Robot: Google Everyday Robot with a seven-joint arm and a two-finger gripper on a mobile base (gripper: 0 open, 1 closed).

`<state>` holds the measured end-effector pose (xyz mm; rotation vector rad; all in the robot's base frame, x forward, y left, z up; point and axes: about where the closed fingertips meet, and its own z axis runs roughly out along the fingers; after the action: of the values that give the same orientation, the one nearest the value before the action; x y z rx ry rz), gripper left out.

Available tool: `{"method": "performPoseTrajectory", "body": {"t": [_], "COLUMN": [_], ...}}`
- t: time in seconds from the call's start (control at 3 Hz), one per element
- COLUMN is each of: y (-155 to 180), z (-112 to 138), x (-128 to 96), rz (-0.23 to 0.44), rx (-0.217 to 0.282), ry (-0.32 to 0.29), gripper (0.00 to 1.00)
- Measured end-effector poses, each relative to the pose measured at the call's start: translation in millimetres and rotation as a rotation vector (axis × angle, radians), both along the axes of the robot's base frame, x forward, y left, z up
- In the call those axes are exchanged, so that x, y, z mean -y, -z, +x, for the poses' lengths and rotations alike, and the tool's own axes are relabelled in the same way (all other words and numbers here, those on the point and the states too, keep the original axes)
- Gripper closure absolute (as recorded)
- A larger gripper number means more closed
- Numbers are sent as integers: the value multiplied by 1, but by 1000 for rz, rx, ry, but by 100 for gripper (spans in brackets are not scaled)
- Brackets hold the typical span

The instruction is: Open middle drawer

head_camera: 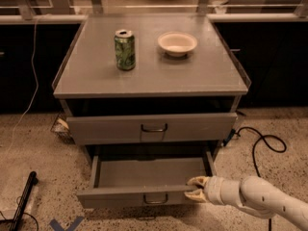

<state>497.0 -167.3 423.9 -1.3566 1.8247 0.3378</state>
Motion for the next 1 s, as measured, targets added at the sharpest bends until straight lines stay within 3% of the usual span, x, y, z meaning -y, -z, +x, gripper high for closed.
{"method": "performPoseTrajectory", "body": {"t": [0.33,0.67,1.0], "y": [0,0,0], "z": [0,0,0], "x": [0,0,0], "rz": [0,0,0], "rx": [0,0,0], "ry": [0,0,0], "gripper": [97,75,43]}}
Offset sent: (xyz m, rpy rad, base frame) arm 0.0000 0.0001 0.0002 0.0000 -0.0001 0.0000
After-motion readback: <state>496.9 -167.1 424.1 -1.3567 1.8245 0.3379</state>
